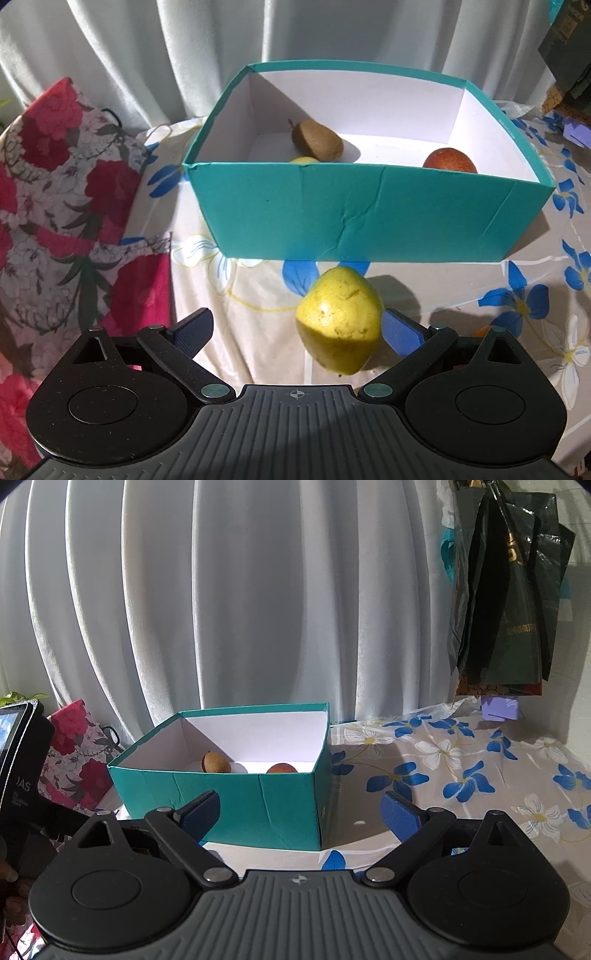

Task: Organize fruits
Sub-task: 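Grasp the yellow pear on the table with the left gripper while the right moves toward an orange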

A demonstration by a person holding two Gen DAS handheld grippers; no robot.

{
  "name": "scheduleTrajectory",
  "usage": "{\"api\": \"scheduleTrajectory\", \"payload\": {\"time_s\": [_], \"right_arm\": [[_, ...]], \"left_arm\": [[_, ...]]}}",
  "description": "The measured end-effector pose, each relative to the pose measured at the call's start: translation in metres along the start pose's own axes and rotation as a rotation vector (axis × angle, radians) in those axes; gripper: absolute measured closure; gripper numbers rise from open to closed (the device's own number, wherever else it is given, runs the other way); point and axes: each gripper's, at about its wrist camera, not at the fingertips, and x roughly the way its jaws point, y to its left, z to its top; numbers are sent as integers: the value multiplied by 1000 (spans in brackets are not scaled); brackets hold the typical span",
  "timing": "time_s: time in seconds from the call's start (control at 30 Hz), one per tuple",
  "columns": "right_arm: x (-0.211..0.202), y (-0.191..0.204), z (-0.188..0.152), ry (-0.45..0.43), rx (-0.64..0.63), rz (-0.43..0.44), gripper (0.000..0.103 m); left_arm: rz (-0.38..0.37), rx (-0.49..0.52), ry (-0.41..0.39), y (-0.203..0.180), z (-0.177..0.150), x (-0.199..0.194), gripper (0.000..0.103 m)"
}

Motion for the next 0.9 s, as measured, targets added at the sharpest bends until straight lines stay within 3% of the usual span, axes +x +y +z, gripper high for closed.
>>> {"api": "scheduleTrajectory", "payload": {"time_s": [0.13, 0.27, 0.9], "right_arm": [[2, -6, -5, 24, 28, -10, 9], [6, -10, -8, 42, 43, -21, 9], [22, -21, -10, 79, 75, -26, 9]], "left_arm": [[-54, 18, 12, -8, 3, 12, 3], [-18, 50, 36, -17, 5, 26, 3], [23, 47, 162, -19, 10, 64, 3]]}}
